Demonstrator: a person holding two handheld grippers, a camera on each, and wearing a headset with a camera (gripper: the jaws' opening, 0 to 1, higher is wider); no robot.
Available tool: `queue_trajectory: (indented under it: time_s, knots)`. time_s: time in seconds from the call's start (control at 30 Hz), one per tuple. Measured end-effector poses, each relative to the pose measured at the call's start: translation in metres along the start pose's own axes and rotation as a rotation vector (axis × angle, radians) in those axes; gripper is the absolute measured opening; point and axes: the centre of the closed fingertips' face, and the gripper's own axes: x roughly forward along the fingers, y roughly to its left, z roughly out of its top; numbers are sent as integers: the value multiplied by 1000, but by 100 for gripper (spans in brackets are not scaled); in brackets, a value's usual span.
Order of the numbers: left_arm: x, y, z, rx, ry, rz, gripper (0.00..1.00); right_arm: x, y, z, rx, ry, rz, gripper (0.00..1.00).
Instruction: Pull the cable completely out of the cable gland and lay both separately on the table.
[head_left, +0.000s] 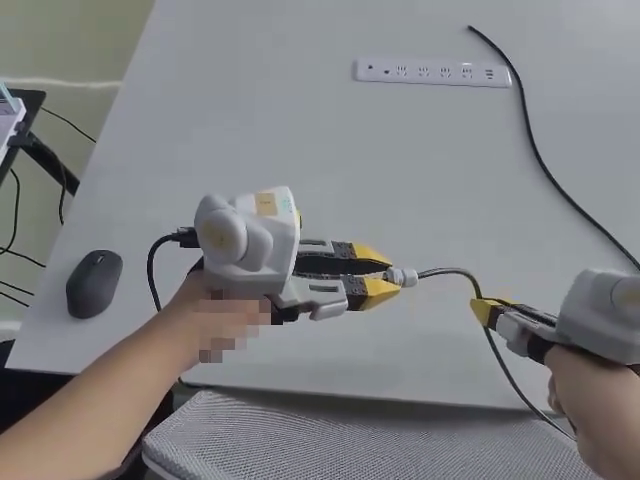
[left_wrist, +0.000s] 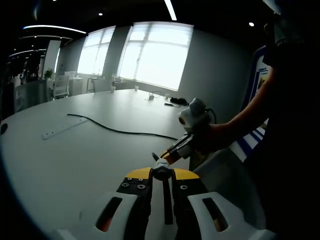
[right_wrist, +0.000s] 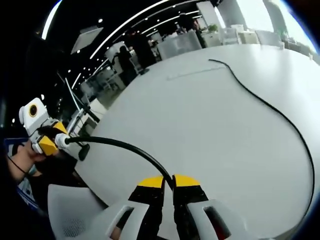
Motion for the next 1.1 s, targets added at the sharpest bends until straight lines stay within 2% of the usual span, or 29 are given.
queue_trajectory:
  time_s: [0.57, 0.9, 1.03, 1.1]
  knots:
    - [1, 3, 3, -25, -8, -1, 15, -4, -3, 3, -38, -19, -3, 2]
    - [0, 4, 2, -33, -5, 11, 15, -4, -3, -1, -183, 14, 1, 2]
    - [0, 3, 2, -41, -4, 14, 15, -4, -1, -4, -285, 49, 2, 5]
    - [-1, 4, 2, -41, -3, 16, 15, -5, 1, -3, -318, 47, 1, 8]
